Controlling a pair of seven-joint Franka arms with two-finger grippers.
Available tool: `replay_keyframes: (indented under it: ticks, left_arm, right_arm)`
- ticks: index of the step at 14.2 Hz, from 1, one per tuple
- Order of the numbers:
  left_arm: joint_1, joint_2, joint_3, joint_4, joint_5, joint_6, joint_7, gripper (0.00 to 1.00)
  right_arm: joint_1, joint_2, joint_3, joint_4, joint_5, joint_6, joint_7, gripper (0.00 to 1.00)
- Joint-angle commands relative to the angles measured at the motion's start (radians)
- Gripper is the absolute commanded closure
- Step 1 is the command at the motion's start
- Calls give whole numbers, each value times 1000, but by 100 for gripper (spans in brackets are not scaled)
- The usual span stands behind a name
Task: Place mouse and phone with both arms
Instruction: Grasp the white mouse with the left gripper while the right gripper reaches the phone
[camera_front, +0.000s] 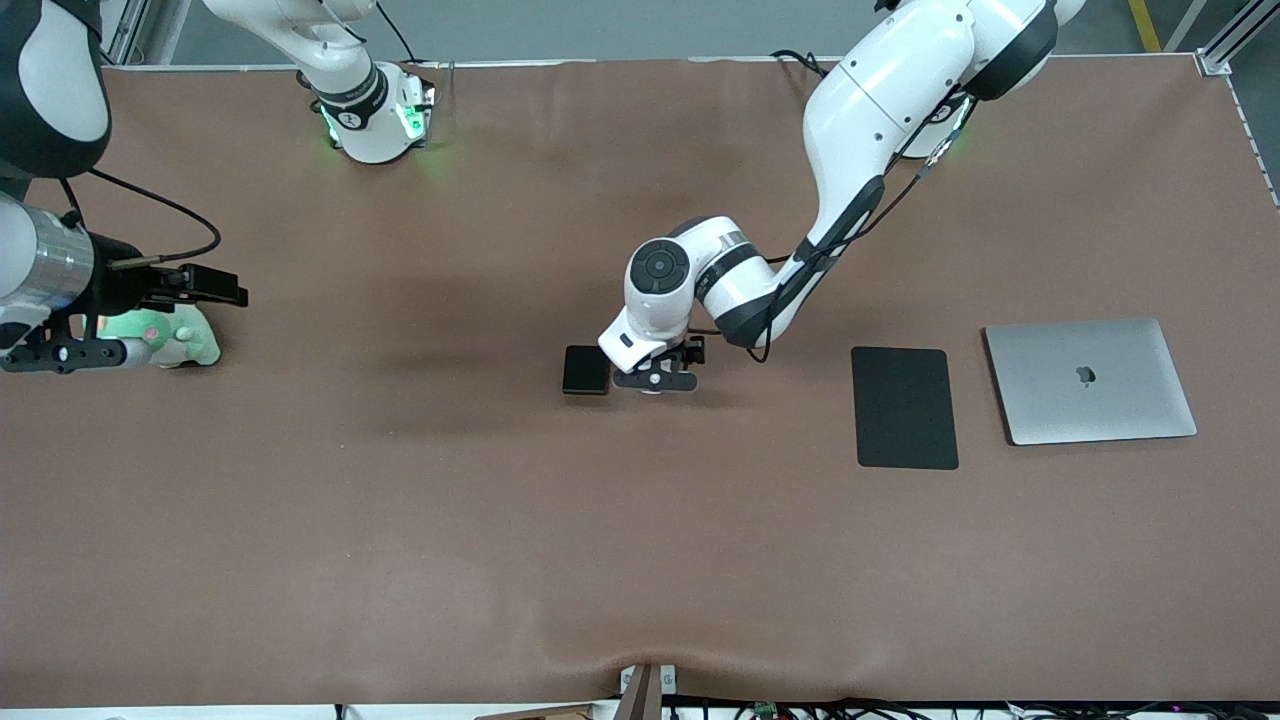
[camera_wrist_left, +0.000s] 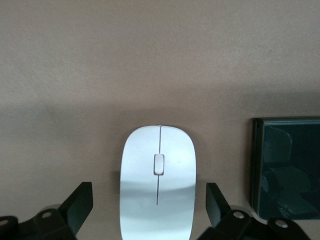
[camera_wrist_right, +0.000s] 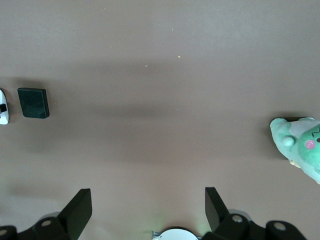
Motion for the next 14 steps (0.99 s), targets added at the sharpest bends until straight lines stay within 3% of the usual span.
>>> replay_keyframes:
  ticks: [1, 5, 6, 7, 8, 10, 14]
  left_arm:
    - [-29, 20, 21, 22, 43, 32, -55, 0]
    - [-70, 34, 61, 22, 43, 49, -72, 0]
    - [-75, 32, 64, 22, 43, 49, -74, 28]
    - [-75, 32, 64, 22, 41, 49, -78, 68]
    - [-73, 32, 64, 22, 43, 49, -78, 100]
    - [-72, 31, 65, 22, 44, 48, -71, 100]
    - [-60, -6, 64, 22, 43, 31, -78, 100]
  right_arm:
    - [4, 34, 1, 21, 48, 14, 11, 0]
    - [52, 65, 3, 21, 63, 37, 117, 0]
    - [64, 72, 3, 20, 68, 46, 125, 0]
    - [72, 78, 3, 20, 82, 53, 125, 0]
    - [73, 91, 3, 20, 109, 56, 125, 0]
    - [70, 106, 1, 17, 160, 56, 149, 0]
    - [107, 120, 3, 17, 163, 86, 224, 0]
